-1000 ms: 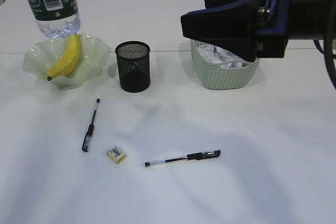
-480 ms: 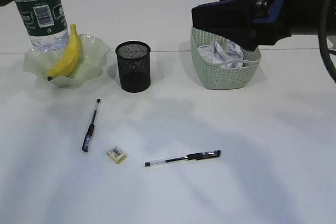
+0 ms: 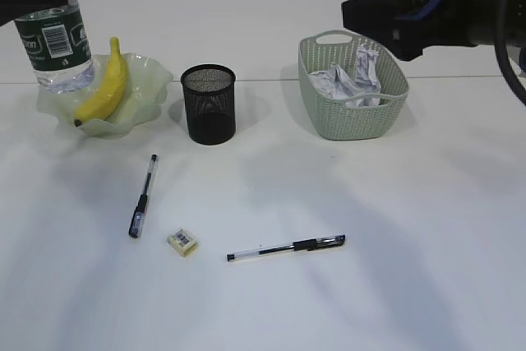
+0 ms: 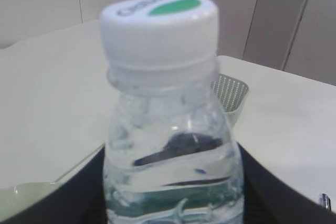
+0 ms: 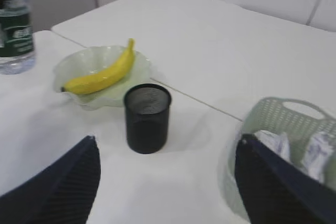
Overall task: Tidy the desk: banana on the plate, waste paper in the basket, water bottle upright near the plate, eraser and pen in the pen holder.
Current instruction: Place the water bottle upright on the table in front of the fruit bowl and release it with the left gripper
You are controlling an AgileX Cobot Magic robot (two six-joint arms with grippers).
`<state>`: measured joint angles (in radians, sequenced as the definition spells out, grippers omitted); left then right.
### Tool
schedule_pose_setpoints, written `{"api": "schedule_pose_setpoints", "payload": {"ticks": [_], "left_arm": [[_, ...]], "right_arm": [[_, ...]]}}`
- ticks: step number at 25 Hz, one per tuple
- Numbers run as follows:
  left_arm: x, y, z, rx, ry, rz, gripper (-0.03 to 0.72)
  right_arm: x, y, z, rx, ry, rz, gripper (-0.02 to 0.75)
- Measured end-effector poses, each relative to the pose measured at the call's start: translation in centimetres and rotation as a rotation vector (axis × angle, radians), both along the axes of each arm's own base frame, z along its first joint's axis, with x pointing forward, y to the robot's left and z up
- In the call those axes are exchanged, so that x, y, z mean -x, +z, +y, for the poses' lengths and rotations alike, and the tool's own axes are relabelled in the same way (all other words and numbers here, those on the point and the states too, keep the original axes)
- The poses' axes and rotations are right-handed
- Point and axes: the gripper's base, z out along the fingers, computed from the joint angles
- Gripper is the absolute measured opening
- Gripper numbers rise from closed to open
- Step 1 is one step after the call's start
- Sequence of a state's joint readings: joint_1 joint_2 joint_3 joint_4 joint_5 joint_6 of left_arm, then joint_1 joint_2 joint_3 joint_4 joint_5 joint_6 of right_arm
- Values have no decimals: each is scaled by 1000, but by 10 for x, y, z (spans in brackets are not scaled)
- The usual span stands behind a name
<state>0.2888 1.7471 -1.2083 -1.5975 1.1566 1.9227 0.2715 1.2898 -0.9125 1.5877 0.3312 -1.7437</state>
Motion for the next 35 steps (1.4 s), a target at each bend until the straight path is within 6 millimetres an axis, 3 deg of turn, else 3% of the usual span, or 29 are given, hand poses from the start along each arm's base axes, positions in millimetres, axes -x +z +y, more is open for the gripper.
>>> {"api": "schedule_pose_setpoints", "payload": {"ticks": [4, 9, 14, 19, 25, 35], "left_arm": [[0, 0, 3, 0, 9, 0, 379], [0, 0, 3, 1, 10, 1, 379], [0, 0, 3, 2, 10, 3, 379], [0, 0, 3, 2, 10, 3, 379], [0, 0, 3, 8, 11, 15, 379], [4, -7, 3, -45, -20, 68, 379]], "right_arm": [[-7, -1, -11, 12, -149, 7, 592], [-8, -2, -15, 20, -194, 8, 591], [-1, -4, -3, 49, -19, 12, 563], [12, -21, 2, 125, 103, 211, 554], [15, -38, -16, 256, -62, 410, 554], [8, -43, -51, 298, -362, 482, 554]]}}
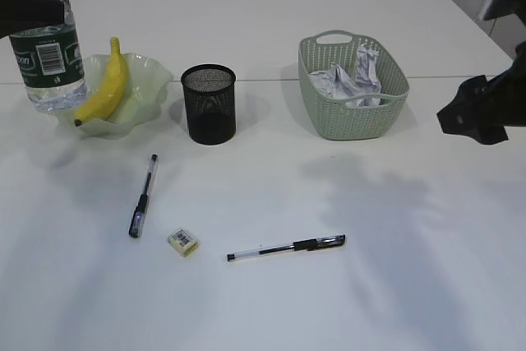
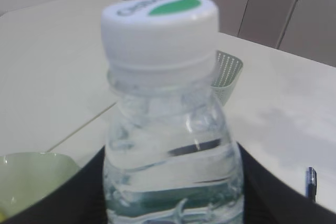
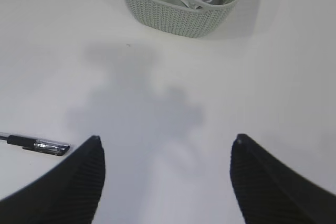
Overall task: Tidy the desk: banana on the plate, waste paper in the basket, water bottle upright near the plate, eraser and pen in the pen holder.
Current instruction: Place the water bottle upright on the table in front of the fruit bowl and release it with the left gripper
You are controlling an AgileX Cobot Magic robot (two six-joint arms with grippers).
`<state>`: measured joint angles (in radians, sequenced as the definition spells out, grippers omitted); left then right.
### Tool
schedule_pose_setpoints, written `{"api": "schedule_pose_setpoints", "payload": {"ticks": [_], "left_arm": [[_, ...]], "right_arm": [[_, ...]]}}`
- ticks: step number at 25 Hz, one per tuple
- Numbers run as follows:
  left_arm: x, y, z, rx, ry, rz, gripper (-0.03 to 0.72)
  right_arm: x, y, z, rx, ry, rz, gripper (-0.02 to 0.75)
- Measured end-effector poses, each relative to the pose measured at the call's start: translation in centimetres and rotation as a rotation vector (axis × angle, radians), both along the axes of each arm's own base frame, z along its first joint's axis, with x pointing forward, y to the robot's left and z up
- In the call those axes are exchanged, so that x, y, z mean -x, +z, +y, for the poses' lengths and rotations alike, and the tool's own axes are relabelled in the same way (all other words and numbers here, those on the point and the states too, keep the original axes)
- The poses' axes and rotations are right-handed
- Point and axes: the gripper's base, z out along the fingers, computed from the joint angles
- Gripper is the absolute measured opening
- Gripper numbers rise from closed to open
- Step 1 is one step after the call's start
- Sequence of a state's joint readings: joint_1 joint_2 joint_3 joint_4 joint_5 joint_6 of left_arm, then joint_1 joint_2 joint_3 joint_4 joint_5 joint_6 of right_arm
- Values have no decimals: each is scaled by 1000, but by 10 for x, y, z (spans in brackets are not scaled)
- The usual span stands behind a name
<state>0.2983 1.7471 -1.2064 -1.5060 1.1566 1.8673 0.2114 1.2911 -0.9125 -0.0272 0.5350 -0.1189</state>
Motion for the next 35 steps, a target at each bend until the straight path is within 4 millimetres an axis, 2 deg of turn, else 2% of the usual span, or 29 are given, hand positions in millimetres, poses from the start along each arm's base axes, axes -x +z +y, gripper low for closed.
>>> {"api": "schedule_pose_setpoints", "payload": {"ticks": [7, 12, 19, 28, 35], "left_arm": [[10, -23, -2, 11, -1, 49, 379], [15, -33, 4, 30, 47, -14, 379], [12, -33, 6, -1, 66, -91, 379], [-3, -71, 12, -3, 96, -66, 379], [-4, -72, 8, -26, 81, -97, 379]], "right_arm": [[-1, 1, 0, -4, -6, -11, 554], [-1, 1, 0, -6, -6, -20, 554], [-2, 1, 0, -7, -6, -23, 554], [-2, 1, 0, -7, -6, -23, 554], [-2, 1, 0, -8, -8, -23, 553]]}}
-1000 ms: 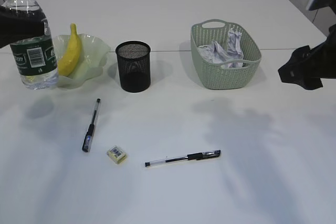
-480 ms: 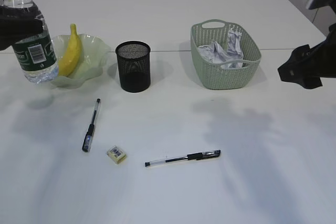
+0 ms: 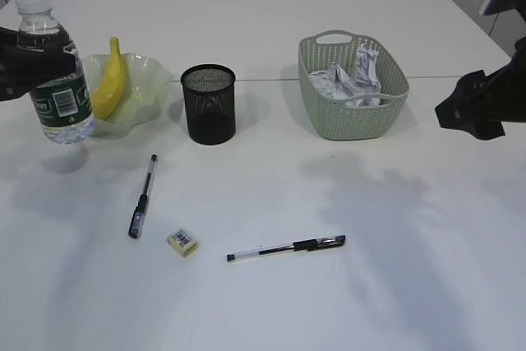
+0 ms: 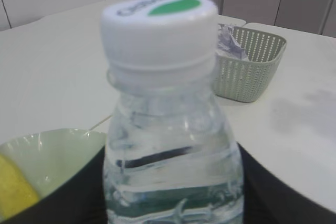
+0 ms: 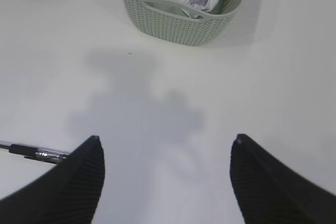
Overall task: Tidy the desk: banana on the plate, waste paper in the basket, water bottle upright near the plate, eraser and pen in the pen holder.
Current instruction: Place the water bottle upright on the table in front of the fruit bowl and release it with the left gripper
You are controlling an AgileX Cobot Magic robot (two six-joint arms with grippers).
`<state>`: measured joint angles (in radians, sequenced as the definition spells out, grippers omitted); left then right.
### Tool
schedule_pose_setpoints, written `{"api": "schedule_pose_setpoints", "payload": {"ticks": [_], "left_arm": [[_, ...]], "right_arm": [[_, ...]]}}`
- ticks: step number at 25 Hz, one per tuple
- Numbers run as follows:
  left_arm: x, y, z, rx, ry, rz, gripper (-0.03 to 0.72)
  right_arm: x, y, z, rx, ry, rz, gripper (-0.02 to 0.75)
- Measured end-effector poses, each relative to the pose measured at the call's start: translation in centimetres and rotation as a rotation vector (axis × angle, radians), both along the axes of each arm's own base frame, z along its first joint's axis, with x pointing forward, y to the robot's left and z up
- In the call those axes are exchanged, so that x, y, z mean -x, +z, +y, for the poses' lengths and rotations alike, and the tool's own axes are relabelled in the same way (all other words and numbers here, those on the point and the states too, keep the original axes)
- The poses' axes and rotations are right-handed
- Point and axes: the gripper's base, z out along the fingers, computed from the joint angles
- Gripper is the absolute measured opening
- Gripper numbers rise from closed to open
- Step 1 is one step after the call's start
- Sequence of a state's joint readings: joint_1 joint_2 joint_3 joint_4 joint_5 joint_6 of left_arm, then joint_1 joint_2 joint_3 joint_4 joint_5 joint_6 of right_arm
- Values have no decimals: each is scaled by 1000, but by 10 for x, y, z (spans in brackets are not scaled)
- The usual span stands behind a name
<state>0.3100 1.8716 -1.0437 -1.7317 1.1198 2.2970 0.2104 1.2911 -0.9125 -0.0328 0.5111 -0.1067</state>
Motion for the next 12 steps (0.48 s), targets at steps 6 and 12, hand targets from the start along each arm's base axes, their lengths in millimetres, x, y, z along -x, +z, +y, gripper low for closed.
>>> {"api": "schedule_pose_setpoints", "payload": {"ticks": [6, 12], "left_arm": [[-1, 0, -8, -2, -21, -3, 379], [1, -2, -8, -15, -37, 9, 379]], "right_arm": [[0, 0, 0, 0, 0, 0, 553], [0, 0, 0, 4, 1, -1, 553]]}}
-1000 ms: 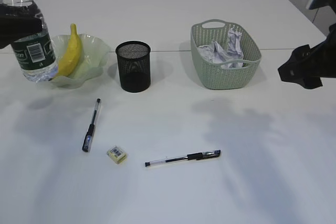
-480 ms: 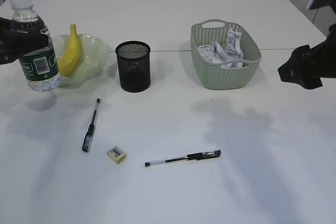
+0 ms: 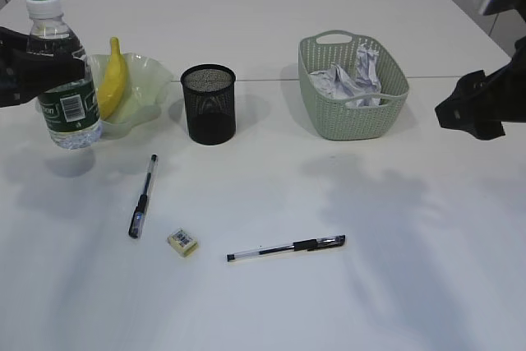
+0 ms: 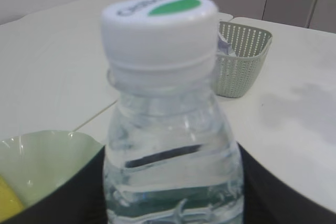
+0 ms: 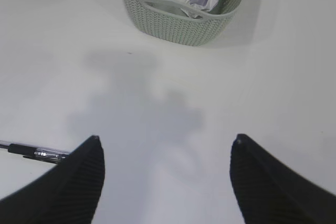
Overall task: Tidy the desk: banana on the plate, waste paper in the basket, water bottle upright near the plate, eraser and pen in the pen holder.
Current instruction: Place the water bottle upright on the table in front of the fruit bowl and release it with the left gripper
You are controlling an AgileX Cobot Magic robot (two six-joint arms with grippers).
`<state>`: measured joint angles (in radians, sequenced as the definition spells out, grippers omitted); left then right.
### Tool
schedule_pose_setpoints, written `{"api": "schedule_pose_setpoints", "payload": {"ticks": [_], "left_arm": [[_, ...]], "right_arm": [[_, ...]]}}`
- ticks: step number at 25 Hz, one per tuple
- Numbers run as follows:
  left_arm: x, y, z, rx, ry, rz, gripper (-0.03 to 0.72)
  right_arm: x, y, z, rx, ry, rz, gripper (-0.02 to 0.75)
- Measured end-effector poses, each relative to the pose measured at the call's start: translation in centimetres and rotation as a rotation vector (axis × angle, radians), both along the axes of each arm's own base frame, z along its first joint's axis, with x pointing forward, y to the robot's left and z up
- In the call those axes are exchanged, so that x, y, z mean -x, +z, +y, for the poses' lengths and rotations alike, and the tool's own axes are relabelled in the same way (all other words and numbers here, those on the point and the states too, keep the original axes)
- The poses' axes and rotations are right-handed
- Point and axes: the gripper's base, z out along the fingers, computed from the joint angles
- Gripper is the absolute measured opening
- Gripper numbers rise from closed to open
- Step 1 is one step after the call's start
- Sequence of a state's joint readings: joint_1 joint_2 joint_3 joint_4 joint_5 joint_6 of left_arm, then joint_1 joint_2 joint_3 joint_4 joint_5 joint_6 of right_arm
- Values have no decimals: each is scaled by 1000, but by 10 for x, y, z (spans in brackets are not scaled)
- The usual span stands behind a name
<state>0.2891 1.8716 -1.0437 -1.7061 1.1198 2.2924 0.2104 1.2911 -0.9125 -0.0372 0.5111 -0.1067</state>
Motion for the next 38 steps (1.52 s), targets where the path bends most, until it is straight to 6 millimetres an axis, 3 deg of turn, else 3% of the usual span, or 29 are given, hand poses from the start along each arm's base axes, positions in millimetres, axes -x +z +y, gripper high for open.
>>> {"api": "schedule_pose_setpoints", "payload": {"ticks": [13, 29, 38], "left_arm": [[-1, -4, 0, -74, -27, -79, 379], [-11, -57, 4, -31, -3, 36, 379], [-12, -69, 4, -20, 2, 70, 379]], "right_arm": [[0, 0, 0, 7, 3, -5, 553], [-1, 0, -1, 23, 7, -9, 553], [-1, 0, -1, 28, 8, -10, 553]]}}
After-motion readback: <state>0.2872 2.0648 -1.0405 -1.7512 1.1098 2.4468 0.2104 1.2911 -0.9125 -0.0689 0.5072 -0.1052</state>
